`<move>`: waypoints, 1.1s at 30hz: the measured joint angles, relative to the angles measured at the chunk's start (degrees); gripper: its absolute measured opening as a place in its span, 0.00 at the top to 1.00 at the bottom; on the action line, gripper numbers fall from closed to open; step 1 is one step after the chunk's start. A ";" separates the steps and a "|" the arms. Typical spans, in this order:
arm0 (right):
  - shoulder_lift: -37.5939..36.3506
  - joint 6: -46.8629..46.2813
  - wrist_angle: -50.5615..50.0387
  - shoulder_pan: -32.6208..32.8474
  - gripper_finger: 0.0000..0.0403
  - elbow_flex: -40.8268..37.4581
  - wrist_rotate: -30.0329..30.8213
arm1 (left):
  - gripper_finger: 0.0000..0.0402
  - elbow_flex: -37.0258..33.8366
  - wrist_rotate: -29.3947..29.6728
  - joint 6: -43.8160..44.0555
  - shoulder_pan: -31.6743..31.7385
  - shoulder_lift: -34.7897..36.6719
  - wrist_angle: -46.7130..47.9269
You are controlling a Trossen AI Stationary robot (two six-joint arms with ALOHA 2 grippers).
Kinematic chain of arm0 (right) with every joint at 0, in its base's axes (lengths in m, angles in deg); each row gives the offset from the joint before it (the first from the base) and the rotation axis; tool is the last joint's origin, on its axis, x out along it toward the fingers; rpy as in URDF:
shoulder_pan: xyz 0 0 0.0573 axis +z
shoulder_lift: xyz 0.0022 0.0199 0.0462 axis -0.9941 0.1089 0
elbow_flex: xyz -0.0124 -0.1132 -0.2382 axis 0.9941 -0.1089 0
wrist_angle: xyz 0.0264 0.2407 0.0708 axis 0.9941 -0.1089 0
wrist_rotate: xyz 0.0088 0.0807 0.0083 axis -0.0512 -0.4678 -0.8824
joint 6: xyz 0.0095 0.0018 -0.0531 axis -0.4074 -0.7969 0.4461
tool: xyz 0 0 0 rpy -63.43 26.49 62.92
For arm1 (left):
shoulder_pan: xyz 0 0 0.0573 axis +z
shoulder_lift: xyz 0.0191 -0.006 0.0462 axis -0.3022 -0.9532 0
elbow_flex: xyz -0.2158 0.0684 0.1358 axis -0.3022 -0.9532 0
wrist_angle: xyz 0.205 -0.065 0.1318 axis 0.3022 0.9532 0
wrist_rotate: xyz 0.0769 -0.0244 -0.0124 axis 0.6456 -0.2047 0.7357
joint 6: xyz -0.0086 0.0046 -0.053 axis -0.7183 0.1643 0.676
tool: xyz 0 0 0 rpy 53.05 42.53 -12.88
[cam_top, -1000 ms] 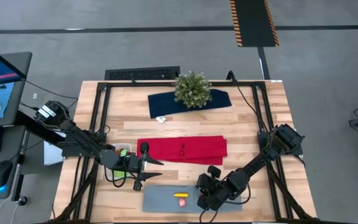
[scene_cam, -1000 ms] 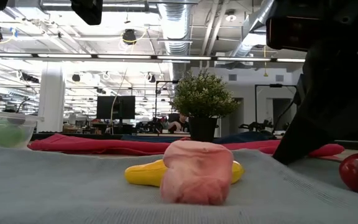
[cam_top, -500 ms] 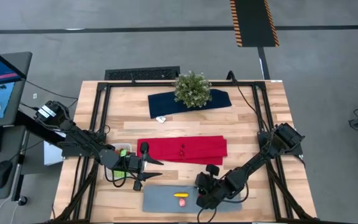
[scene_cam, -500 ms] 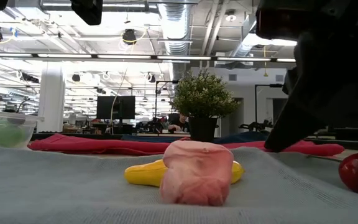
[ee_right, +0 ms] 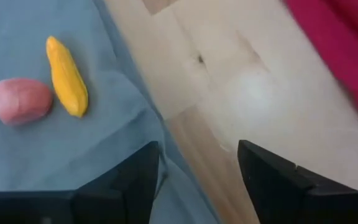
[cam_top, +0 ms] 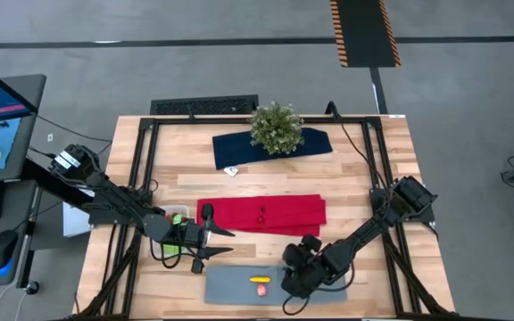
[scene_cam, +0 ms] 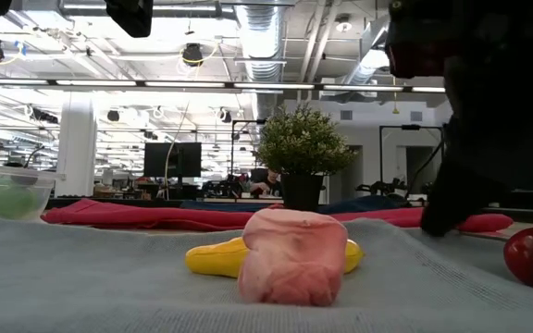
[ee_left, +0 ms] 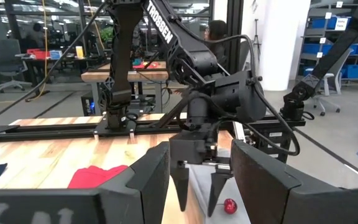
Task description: Pick and placing Produce into tupperware
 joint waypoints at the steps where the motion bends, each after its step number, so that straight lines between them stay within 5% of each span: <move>1: 0.00 -0.24 -1.02 -0.02 0.41 0.62 0.26 | 0.60 0.00 0.00 0.00 -0.01 0.00 0.00; 6: -0.03 -2.01 -6.76 0.79 0.44 4.79 0.97 | 0.60 0.00 -0.01 0.00 0.00 0.00 0.00; 33: 2.64 -9.59 -2.34 3.68 0.51 5.26 -4.54 | 0.60 0.00 -0.04 0.02 0.02 0.00 -0.02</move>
